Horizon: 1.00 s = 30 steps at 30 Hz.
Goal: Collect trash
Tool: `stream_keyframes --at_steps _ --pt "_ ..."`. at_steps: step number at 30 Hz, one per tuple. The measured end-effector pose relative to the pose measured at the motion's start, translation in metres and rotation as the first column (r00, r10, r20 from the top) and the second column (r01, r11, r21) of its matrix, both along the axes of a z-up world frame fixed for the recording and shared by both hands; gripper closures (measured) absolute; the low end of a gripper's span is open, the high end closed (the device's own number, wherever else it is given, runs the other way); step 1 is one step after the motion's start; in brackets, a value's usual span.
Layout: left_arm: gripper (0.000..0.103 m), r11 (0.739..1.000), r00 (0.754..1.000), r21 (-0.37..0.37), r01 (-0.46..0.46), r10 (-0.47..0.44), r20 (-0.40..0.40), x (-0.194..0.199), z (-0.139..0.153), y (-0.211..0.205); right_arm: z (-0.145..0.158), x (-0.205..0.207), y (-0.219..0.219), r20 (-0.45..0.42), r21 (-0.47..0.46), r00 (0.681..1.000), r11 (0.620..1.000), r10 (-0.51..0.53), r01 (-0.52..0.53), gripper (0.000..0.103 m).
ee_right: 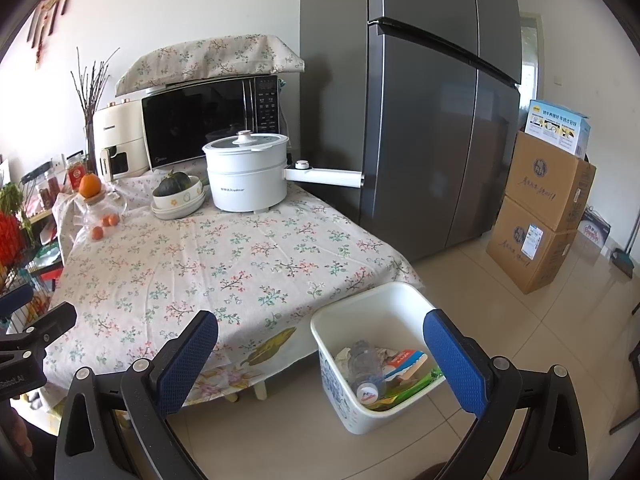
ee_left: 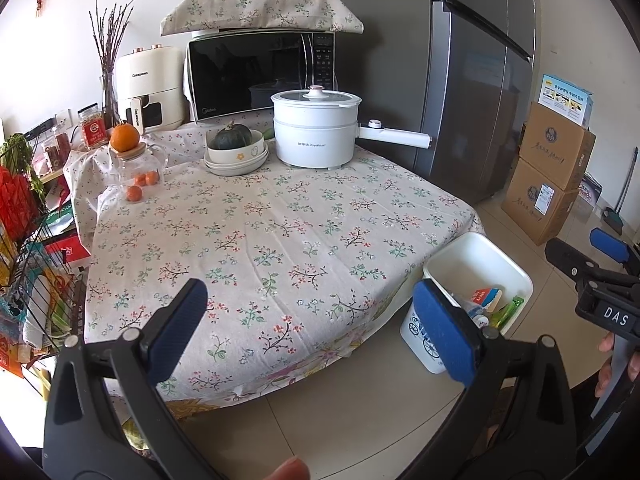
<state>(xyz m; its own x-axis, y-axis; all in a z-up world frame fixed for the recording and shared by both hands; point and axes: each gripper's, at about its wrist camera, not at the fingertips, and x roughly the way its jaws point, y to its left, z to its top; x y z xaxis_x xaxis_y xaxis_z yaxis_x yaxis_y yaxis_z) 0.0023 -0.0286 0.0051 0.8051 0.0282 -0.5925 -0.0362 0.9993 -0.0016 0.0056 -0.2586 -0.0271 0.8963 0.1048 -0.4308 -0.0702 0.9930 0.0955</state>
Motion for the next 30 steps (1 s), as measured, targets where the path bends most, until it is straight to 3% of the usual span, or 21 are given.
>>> stream_keyframes --at_steps 30 --pt "0.001 1.000 1.000 0.004 -0.009 0.009 -0.001 -0.0015 0.0000 -0.0030 -0.0017 -0.0002 -0.0039 0.000 0.000 1.000 1.000 -0.015 0.015 0.000"
